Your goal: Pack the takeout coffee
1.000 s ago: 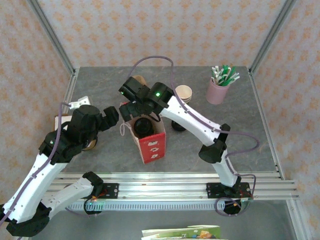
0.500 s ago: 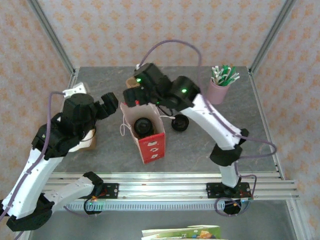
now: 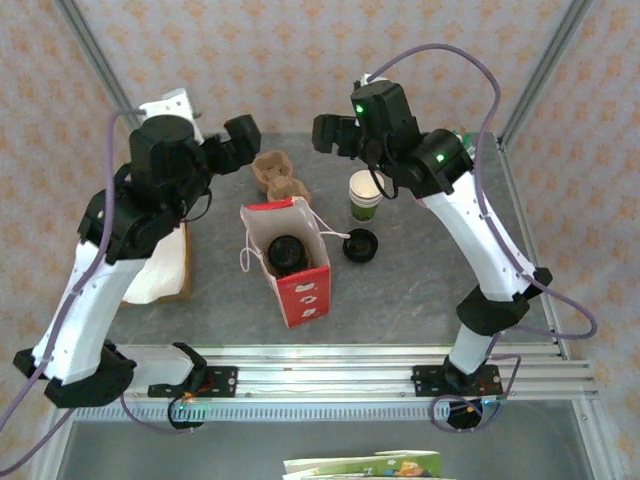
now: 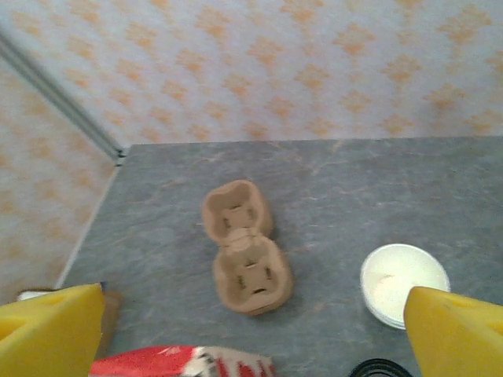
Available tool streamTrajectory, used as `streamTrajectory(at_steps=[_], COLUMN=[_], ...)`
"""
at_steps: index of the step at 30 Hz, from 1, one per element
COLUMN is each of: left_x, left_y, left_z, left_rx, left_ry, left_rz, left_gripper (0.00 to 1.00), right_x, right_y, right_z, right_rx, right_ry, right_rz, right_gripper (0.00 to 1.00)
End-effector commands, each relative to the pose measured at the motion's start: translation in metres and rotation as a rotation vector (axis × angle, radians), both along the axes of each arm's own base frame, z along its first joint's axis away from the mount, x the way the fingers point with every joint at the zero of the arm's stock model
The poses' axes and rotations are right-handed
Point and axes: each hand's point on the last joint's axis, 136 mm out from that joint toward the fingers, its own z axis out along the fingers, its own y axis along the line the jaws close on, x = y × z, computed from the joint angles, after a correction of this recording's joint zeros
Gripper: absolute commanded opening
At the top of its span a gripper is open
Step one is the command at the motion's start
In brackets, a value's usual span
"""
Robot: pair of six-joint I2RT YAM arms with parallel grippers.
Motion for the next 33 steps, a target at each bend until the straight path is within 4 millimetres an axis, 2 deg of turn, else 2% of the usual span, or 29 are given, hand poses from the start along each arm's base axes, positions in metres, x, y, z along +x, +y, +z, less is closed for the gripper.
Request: streamTrajectory(at_steps=[1,5,10,13,16,21,25,33], left_x=[0.010,0.024,0.043,0.054,0.064,0.081,0.090,0.101], left_y=[-0.019,-0.050,-0.101,-0.133,-0.160,-0.194,-0.214,-0.239], left_z=[0.021,0.025,0.024,0.019,0.011,-0.019,-0.042,-0.066], left_rx=[0.027,0.083,0.146,0.173,0.203,0.230,0.260,0.258], left_ry=[-0.064,-0.082,-0.110,-0.121,-0.135,-0.119,-0.111,-0.100], left_rz=[-0.062,-0.117,-0.207,-0.265,-0.310,-0.383,-0.443,-0.516], left_gripper=[0.99,0.99,0.99,0.99,0.99,0.99,0.99,0.99], right_x=[0.013,0.034,0.059,0.072,0.083,0.099,0.111,0.144], right_y=[-0.030,-0.068,-0.126,-0.157,-0.178,-0.201,-0.215,-0.212], right_z=[0.013,0.003,-0.011,-0.020,-0.031,-0.065,-0.092,-0.112], right_rx=[0.017,0.000,0.004,-0.016,-0.035,-0.142,-0.188,-0.184], right_ry=[-0.051,-0.052,-0.051,-0.039,-0.014,0.059,0.120,0.151], right_rz=[-0.067,-0.149,-0.267,-0.335,-0.375,-0.427,-0.465,-0.461], right_gripper=[0.97,0.97,0.95,0.93,0.90,0.82,0.76,0.67])
